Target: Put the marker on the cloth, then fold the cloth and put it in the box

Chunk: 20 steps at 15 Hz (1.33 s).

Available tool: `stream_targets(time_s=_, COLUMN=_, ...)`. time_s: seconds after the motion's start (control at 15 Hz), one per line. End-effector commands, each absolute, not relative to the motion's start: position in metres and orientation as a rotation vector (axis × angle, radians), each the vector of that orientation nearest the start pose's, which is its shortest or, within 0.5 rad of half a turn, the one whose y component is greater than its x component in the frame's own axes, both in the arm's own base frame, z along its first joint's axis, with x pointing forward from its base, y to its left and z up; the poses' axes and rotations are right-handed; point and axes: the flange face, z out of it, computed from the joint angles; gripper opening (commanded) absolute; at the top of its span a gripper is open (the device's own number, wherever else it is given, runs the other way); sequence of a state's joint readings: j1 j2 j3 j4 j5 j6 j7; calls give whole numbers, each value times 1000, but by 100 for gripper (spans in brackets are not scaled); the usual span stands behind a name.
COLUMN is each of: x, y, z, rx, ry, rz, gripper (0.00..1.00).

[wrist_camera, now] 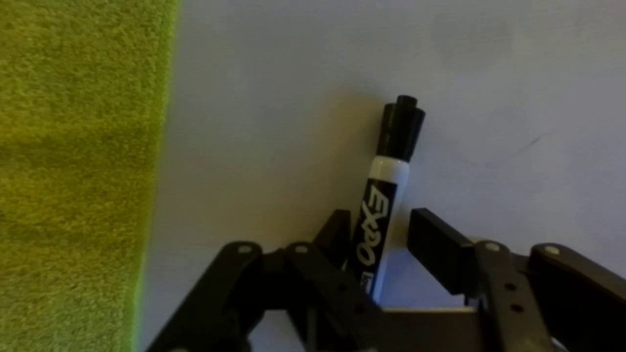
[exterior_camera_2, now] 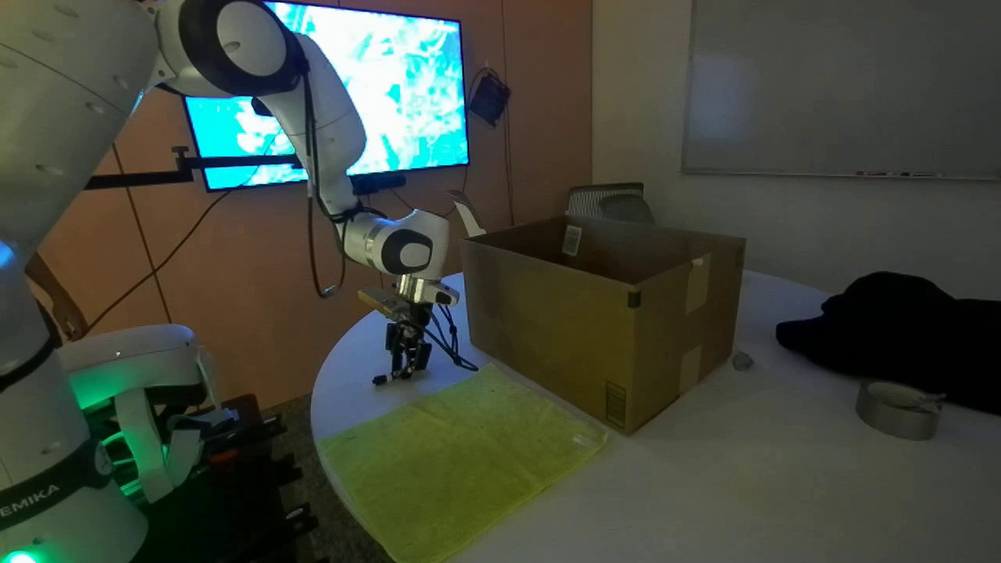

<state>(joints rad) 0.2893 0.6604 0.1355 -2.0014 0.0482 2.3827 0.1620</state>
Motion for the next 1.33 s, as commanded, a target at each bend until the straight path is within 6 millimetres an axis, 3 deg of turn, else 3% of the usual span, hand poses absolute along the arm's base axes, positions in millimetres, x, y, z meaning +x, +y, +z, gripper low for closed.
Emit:
stream_targets(time_s=0.0, x=507, y=234, z=113, rx=-3092, ry=-333, rz=469, gripper=9)
stream_targets(time_s=0.07, x=506, y=233, z=116, rx=-3092, ry=-346, rz=482, gripper=4)
stream_targets(time_s=0.13, x=505, y=232, z=117, rx=-3092, ry=-360, rz=494, gripper=10)
stream_targets(time_s=0.47, x=508, y=208, z=134, rx=-3081, ry=-394, rz=563, gripper=8)
stream_targets(time_s=0.8, x=527, y=134, z=157, rx=-3105, ry=-203, rz=541, gripper=6)
stream_targets(time_s=1.07, x=537, y=71, z=152, rx=-3120, ry=-20, rz=547, gripper=6)
stream_targets(time_s=1.27, x=535, y=41, z=145, rx=-3112, ry=64, rz=572, gripper=6)
